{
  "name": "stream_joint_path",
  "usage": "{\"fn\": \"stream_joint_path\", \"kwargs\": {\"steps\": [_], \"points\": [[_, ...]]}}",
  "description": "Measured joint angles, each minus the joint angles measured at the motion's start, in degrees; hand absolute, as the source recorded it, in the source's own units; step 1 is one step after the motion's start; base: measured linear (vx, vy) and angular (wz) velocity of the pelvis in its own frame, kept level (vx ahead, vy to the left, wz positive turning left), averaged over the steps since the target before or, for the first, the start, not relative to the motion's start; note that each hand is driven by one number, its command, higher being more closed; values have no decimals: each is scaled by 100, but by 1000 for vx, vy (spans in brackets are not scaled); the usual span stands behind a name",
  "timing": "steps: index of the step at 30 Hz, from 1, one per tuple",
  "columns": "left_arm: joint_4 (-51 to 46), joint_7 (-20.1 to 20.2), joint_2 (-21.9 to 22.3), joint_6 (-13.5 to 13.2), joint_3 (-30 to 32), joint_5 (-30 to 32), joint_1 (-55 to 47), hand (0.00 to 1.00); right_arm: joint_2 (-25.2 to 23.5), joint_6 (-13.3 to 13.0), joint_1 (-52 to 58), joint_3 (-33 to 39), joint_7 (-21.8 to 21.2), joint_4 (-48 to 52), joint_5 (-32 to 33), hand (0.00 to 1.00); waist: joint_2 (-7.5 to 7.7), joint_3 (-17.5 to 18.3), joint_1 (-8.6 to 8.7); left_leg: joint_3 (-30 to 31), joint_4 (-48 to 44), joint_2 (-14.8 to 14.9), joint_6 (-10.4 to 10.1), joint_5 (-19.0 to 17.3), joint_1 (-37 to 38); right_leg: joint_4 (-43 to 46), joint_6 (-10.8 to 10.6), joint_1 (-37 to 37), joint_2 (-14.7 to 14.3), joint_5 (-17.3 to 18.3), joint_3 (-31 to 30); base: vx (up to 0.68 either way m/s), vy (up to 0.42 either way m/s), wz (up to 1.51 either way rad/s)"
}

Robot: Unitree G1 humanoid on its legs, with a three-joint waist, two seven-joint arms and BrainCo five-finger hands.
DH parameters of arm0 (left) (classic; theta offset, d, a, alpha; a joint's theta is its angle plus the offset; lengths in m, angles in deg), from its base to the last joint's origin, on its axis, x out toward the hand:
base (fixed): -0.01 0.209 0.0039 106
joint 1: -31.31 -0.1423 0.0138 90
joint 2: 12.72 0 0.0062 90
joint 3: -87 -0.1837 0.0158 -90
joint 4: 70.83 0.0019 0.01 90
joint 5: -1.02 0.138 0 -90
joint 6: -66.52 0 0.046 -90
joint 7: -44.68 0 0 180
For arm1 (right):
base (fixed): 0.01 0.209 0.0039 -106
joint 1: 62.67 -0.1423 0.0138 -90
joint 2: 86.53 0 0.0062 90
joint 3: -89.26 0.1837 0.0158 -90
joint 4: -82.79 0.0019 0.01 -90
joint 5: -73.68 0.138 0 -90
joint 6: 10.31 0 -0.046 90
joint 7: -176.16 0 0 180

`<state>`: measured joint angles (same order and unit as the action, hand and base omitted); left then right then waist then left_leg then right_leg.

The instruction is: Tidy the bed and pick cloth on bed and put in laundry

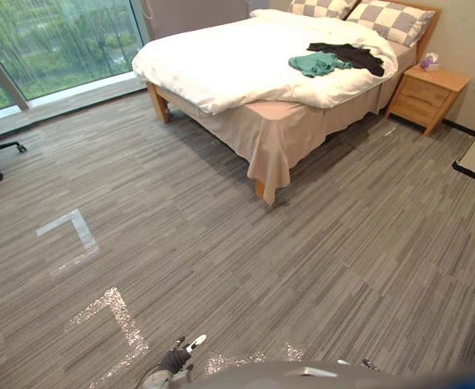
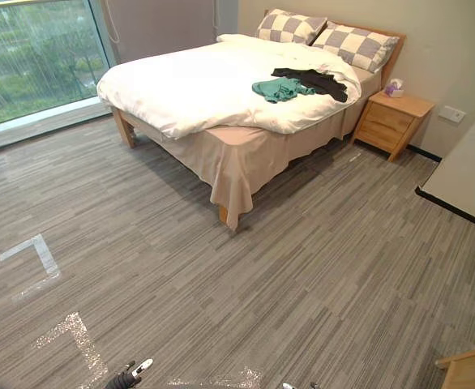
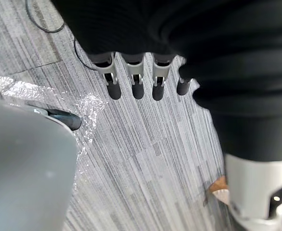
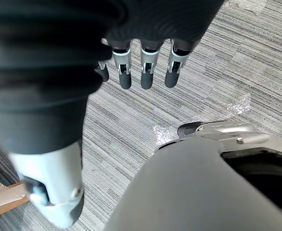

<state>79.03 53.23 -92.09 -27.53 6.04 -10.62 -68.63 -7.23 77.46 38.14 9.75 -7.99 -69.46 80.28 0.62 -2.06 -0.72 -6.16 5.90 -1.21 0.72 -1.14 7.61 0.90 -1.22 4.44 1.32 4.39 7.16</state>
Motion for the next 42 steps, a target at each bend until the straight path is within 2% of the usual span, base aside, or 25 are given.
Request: {"fn": "stream_joint_path", "kwargs": {"steps": [7,13,15,16,18,19,20,21,23,24,25,26,27,28,29,32,33,34,35,37,38,39,40,41,42], "points": [[-9,48,-18,234,-1,4,45,0,0,-3,18,6,0,50,15,0,-7,18,16,-37,-2,6,18,11,-33,-79,30,5,-12,-61,-11,11,-4,-2],[-16,108,-25,269,5,302,102,0,-9,-4,20,25,51,51,228,0,-5,-37,22,-110,-30,18,-20,-14,59,154,43,-25,-9,19,-41,54,-10,-5],[-14,114,-31,380,5,511,190,0,-12,-3,12,46,117,127,494,0,-17,-145,25,-207,-31,35,-50,-61,120,1330,-157,-525,65,340,-93,-28,-3,-18],[-16,113,-30,385,5,546,208,0,-12,-2,12,49,122,168,536,0,-13,-190,30,-226,-32,36,-53,-76,151,1616,-198,-652,85,369,-94,-52,20,-19],[-67,107,-89,419,44,645,208,0,-125,-3,30,169,168,291,667,0,19,-279,57,-418,-168,52,49,-168,206,3037,-197,-1317,232,447,-64,-63,44,-27],[-117,106,-99,449,81,662,209,0,-161,0,30,222,171,291,669,0,57,-293,55,-457,-201,47,68,-189,232,3192,-164,-1366,308,509,16,-38,51,-39],[-242,100,-107,504,217,670,204,0,-252,4,37,350,188,287,672,0,147,-294,41,-550,-323,51,49,-275,260,3357,-124,-1414,528,564,199,-12,25,-50],[-244,94,-135,504,284,670,192,0,-321,19,38,444,210,284,693,0,206,-303,28,-605,-487,114,-17,-440,239,3127,-125,-1385,696,563,283,-8,5,-50],[-237,87,-145,545,280,672,231,0,-335,68,39,488,208,278,796,0,196,-300,42,-645,-627,243,-96,-555,163,2721,-127,-1363,727,561,306,17,-83,-41],[-231,77,-149,614,273,678,294,0,-337,89,32,513,212,291,911,0,168,-322,79,-717,-817,470,-153,-696,43,2141,-190,-1389,703,515,341,55,-163,-34],[-229,67,-148,617,268,681,316,0,-337,98,28,513,214,296,922,0,165,-326,87,-731,-869,534,-195,-728,-2,1986,-215,-1405,697,490,357,133,-317,-24],[-216,14,-136,612,237,718,390,0,-340,125,20,508,216,301,1019,0,168,-349,107,-745,-980,671,-288,-797,-74,1655,-239,-1415,713,396,445,132,-279,-21],[-215,-4,-90,586,220,840,500,0,-360,130,15,462,216,328,1035,0,221,-422,107,-819,-1134,870,-487,-922,-62,1229,-200,-1395,778,169,496,151,-302,-23],[-214,-10,-75,581,223,856,526,0,-372,132,23,458,215,335,1037,0,246,-438,106,-878,-1183,925,-565,-970,-56,1206,-237,-1383,809,5,569,142,-276,-35],[-200,-14,-29,571,221,887,561,0,-365,141,52,456,208,334,1038,0,241,-447,105,-949,-1305,1068,-703,-1074,-12,1274,-143,-1342,776,-284,788,234,-354,-30],[-131,26,187,541,98,1126,662,0,-255,151,37,413,164,395,1024,0,52,-554,187,-1165,-1364,1518,-878,-1120,423,2152,150,-1408,429,501,856,324,-340,-23],[-131,31,256,498,77,1272,663,0,-254,149,32,464,93,399,1015,0,17,-498,258,-1194,-1365,1635,-898,-995,572,2379,220,-1362,329,864,918,210,-214,2],[-132,32,261,490,79,1293,657,0,-255,149,29,471,88,397,1015,0,15,-481,266,-1191,-1403,1655,-881,-980,569,2379,226,-1342,316,897,927,274,-274,10],[-156,33,297,478,109,1345,623,0,-252,184,45,484,81,385,1001,0,8,-401,279,-1162,-1794,1772,-849,-961,477,2321,289,-1204,238,1023,952,316,-276,3],[-263,27,389,442,312,1358,593,0,-202,242,55,510,44,379,909,0,-96,-292,286,-725,-3254,2110,-792,-919,-91,2076,305,-880,21,1114,936,402,-293,-11],[-298,32,463,395,437,1329,540,0,-145,253,43,524,2,390,765,0,-199,-225,279,-261,-4277,2255,-717,-592,-540,1888,355,-656,-145,1140,868,369,-142,-38],[-343,19,480,302,508,1214,466,0,-78,255,35,476,-20,392,562,0,-235,-210,253,142,-5403,2326,-819,-129,-1069,1678,489,-355,-287,1168,717,405,-112,-43],[-423,15,492,248,509,1197,429,0,-49,254,24,452,-25,395,499,0,-263,-203,249,240,-5782,2309,-817,-189,-1241,1631,594,-233,-318,1194,650,451,-59,-46],[-508,-13,522,146,495,1075,422,0,-32,279,7,449,-23,393,293,0,-274,-217,210,422,-6479,2107,-820,-442,-1606,1499,678,27,-327,1242,504,469,-14,-50],[-527,-21,529,70,455,954,460,0,-6,350,-2,431,-24,376,89,0,-237,-234,95,504,-6772,1748,-807,-789,-1935,1272,615,351,-266,1186,378,444,6,-57]]}}
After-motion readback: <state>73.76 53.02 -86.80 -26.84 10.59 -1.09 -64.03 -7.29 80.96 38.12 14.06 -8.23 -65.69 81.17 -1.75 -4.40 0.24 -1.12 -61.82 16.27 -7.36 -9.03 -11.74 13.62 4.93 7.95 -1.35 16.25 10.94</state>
